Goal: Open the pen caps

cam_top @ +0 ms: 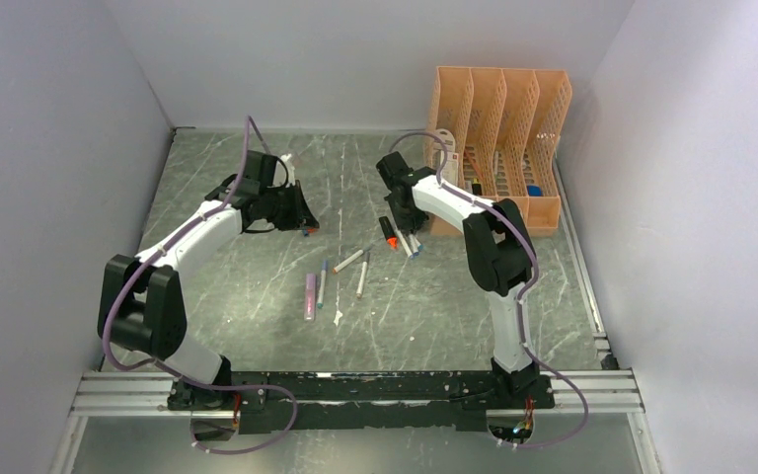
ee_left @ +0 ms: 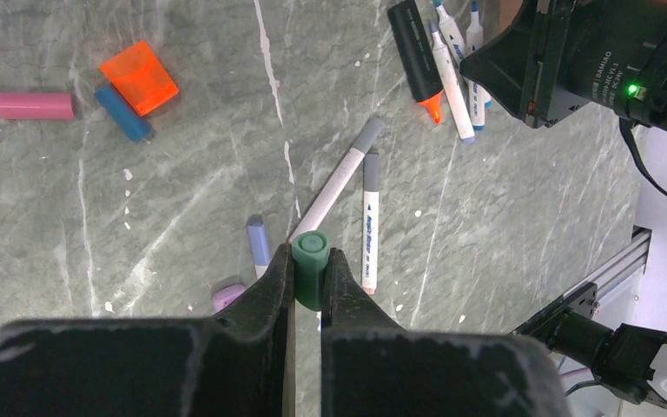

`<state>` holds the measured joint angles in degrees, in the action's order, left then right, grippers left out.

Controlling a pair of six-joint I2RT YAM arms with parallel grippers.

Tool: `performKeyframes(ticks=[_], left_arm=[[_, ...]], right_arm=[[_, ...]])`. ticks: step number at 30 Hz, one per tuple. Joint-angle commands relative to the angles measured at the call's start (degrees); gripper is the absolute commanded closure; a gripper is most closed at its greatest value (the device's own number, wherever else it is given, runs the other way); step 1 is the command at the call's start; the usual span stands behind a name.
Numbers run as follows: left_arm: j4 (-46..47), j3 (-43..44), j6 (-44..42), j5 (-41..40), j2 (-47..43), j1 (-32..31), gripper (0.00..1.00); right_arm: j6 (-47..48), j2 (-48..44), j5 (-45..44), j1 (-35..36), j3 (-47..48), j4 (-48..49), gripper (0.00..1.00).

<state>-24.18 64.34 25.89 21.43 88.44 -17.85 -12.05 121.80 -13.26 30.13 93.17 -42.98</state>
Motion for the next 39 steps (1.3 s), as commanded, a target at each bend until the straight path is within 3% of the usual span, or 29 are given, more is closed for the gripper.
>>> performKeyframes(ticks=[1, 14, 23, 30, 39], left_arm=[[-0.7, 0.9, -0.9, -1.0, 0.5, -0.2, 0.93], [-0.5, 1.1, -0.7, -1.0, 1.3, -0.2, 0.93], [-3.7, 3.9, -2.4, -4.0, 3.3, -0.2, 0.93], [-10.0, 10.6, -5.1, -12.6, 9.7, -0.1, 0.93], [-10.7, 14.7, -7.6, -18.5, 17.7, 0.1, 0.88]], right_arm=[[0.6, 1.0, -1.4, 0.7, 2.5, 1.1, 0.91], [0.6, 0.7, -1.8, 1.3, 2.9, 1.2, 0.70], [-0.9, -4.2, 0.3, 1.4, 1.9, 0.2, 0.67], [-3.7, -14.4, 5.9, 1.3, -5.8, 2.2, 0.63], [-6.9, -23.9, 14.0, 2.7, -17.8, 7.0, 0.61]])
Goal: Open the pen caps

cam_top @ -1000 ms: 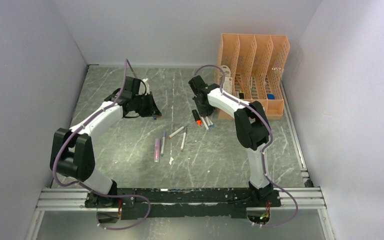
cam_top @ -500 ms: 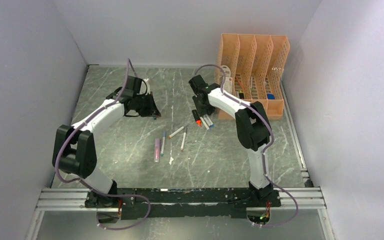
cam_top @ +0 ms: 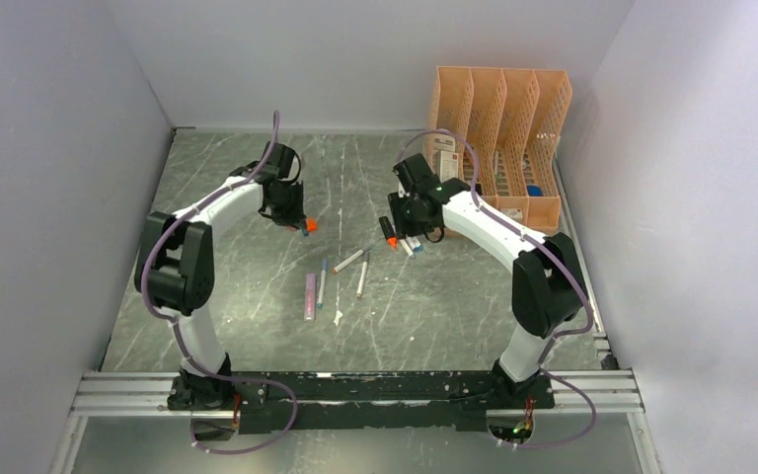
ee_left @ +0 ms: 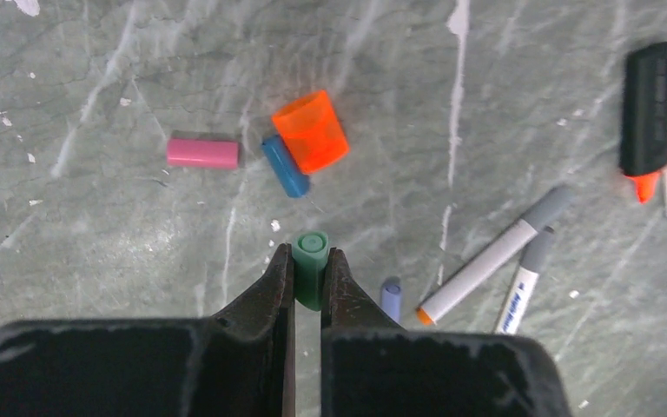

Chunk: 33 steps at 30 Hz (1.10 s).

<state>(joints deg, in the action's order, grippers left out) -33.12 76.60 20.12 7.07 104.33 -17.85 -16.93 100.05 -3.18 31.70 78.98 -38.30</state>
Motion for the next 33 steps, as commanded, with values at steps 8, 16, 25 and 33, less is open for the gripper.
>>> performKeyframes(ticks=[8, 16, 25, 33], left_arm=[[-1.6, 3.3, -2.1, -5.5, 4.1, 0.1, 0.73], [-0.6, 2.1, -2.1, -4.8, 3.6, 0.1, 0.65], [0.0, 1.6, -2.3, -4.4, 3.7, 0.1, 0.59], [0.3, 1.8, -2.2, -4.0, 3.9, 0.1, 0.52]], right_arm=[[-3.2, -3.4, 4.9, 3.1, -7.1, 3.7, 0.60], [-4.8, -0.9, 5.0, 6.7, -5.7, 4.2, 0.59], [-7.1, 1.4, 4.5, 10.2, -4.7, 4.8, 0.59], [-8.2, 2.3, 4.5, 10.7, -4.2, 4.9, 0.58]])
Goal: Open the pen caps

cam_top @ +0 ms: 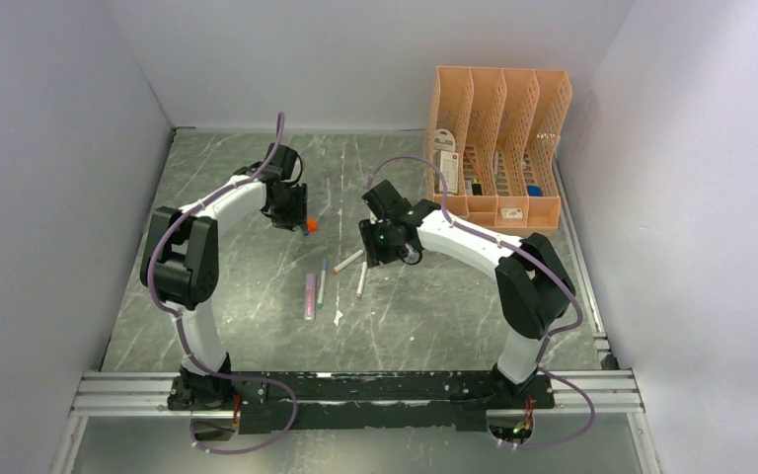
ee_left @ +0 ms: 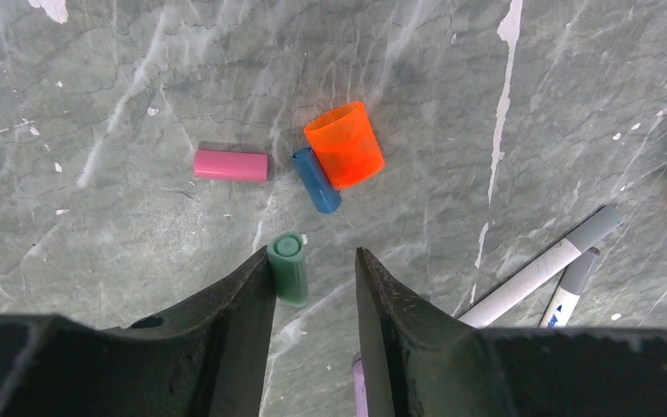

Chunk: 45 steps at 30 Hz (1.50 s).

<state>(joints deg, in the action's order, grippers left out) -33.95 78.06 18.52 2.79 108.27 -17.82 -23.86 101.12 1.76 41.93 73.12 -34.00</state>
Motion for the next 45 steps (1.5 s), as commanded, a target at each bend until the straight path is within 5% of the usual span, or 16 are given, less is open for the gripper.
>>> performKeyframes(ticks=[1, 8, 9, 10, 11, 15, 21, 23, 27, 29, 31, 33, 34, 37, 42, 45], left_arm=[[1.1, 0.4, -0.8, 0.2, 0.1, 0.1, 0.50], [0.5, 0.4, -0.4, -1.4, -0.8, 0.1, 0.47], [0.2, 0.3, -0.4, -1.9, -1.1, 0.1, 0.55], [0.1, 0.1, -0.4, -2.2, -1.3, 0.1, 0.78], [0.0, 0.0, -0.3, -2.5, -1.5, 0.1, 0.91], [-0.2, -0.4, -0.2, -2.3, -1.5, 0.1, 0.92], [-0.7, 0.1, -0.6, -2.0, -1.1, 0.0, 0.41], [-0.9, 0.4, -0.6, -2.2, -1.0, 0.0, 0.31], [-1.1, 0.5, -0.6, -2.0, -1.2, 0.0, 0.30], [-0.9, 0.2, -0.8, -1.4, -1.4, 0.0, 0.46], [-0.8, 0.1, -0.6, -1.1, -1.2, 0.0, 0.90], [-0.5, -0.1, -0.7, -0.5, -1.1, 0.0, 0.93], [-0.7, 0.0, -0.8, -0.2, -0.9, 0.0, 0.92], [-1.3, 0.2, -0.8, 1.4, -1.2, 0.0, 0.53], [-1.8, 0.4, -0.7, 5.2, -3.9, 0.0, 0.02], [-2.0, 0.2, -0.5, 8.2, -5.3, 0.0, 0.00]], right_arm=[[-1.3, 1.4, -0.4, 0.5, 1.7, 0.6, 0.58], [-1.7, 1.7, 0.0, 1.1, 2.0, 1.0, 0.58], [-1.7, 1.7, 0.0, 1.1, 2.0, 1.0, 0.58], [-1.7, 1.7, 0.0, 1.2, 1.8, 1.2, 0.58], [-1.8, 1.6, 0.1, 1.2, 1.8, 1.3, 0.58], [-1.8, 1.4, 0.4, 1.2, 1.5, 1.7, 0.58], [-1.6, 0.9, 0.2, 1.2, 0.7, 1.9, 0.58], [-1.6, 0.8, 0.3, 1.2, 0.5, 2.0, 0.58], [-1.6, 0.7, 0.6, 1.2, 0.3, 2.3, 0.58], [-1.6, 0.8, 0.6, 1.2, 0.2, 2.4, 0.58], [-1.6, 0.8, 0.7, 1.2, 0.2, 2.5, 0.58], [-1.5, 0.9, 0.7, 1.2, 0.3, 2.5, 0.58], [-1.5, 1.0, 0.8, 1.2, 0.4, 2.6, 0.58], [-1.2, 1.4, 2.0, 1.0, 1.0, 3.0, 0.57], [-1.8, 3.3, 9.0, -1.3, 4.7, 5.6, 0.56], [-3.2, 4.8, 16.1, -3.6, 6.9, 9.5, 0.56]])
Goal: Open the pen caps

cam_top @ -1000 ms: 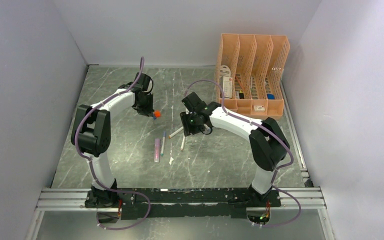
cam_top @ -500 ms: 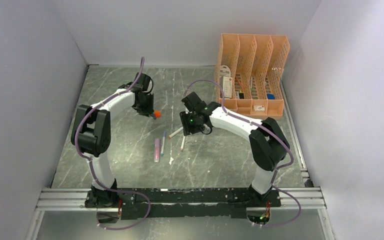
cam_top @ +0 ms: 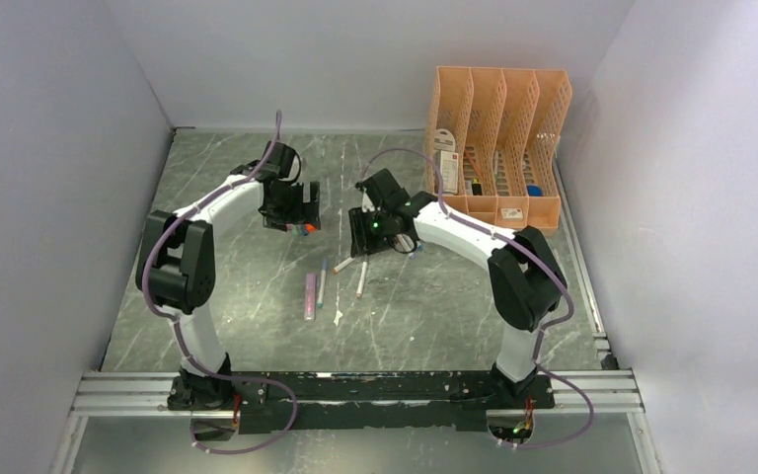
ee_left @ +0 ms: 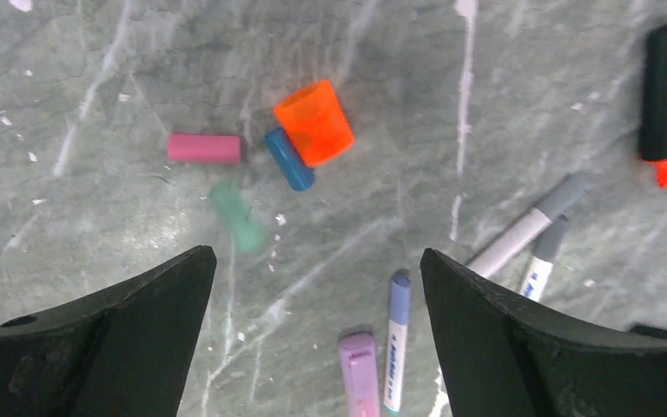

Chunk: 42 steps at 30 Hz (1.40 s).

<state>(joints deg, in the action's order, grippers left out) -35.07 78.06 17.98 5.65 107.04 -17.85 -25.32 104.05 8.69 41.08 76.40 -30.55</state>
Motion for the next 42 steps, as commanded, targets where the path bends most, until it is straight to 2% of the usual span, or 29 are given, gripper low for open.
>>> performKeyframes(ticks=[1, 4, 7, 12, 17, 20, 26, 35, 42], left_arm=[[-0.2, -0.2, 0.3, 6.8, -4.8, 0.0, 0.00], [1.8, -1.3, 1.6, 11.6, -6.6, 0.1, 0.00], [4.3, -2.8, 5.0, 16.2, -8.5, 0.1, 0.00], [2.4, -2.1, 4.1, 13.6, -9.0, 0.1, 0.00], [0.0, -2.3, 3.0, 5.8, -10.2, 0.2, 0.00], [-2.0, -2.0, 2.8, 1.3, -10.5, 0.2, 0.00], [-2.1, -3.0, 2.8, -0.1, -12.6, 0.2, 0.00], [-0.6, -5.8, 2.8, 1.7, -14.3, 0.2, 0.00], [0.3, -7.7, 2.8, 3.2, -15.7, 0.2, 0.00]], right_arm=[[-2.9, 2.5, 12.0, -3.6, 3.9, 8.4, 0.56], [-8.1, 4.3, 21.0, -6.4, 3.2, 16.1, 0.56], [-14.0, 5.2, 25.9, -8.0, 0.7, 24.5, 0.56], [-13.4, 7.0, 25.2, -8.2, 2.6, 22.9, 0.56], [-6.7, 5.2, 14.8, -7.1, 3.3, 10.9, 0.56], [-4.3, 3.6, 4.8, -4.5, 2.5, 4.0, 0.56], [-4.8, 1.6, -9.9, 1.8, 0.4, -3.5, 0.55], [-7.8, 3.6, -16.3, 7.3, -0.3, -6.5, 0.55], [-8.4, 7.9, -17.7, 8.9, 1.5, -7.0, 0.58]])
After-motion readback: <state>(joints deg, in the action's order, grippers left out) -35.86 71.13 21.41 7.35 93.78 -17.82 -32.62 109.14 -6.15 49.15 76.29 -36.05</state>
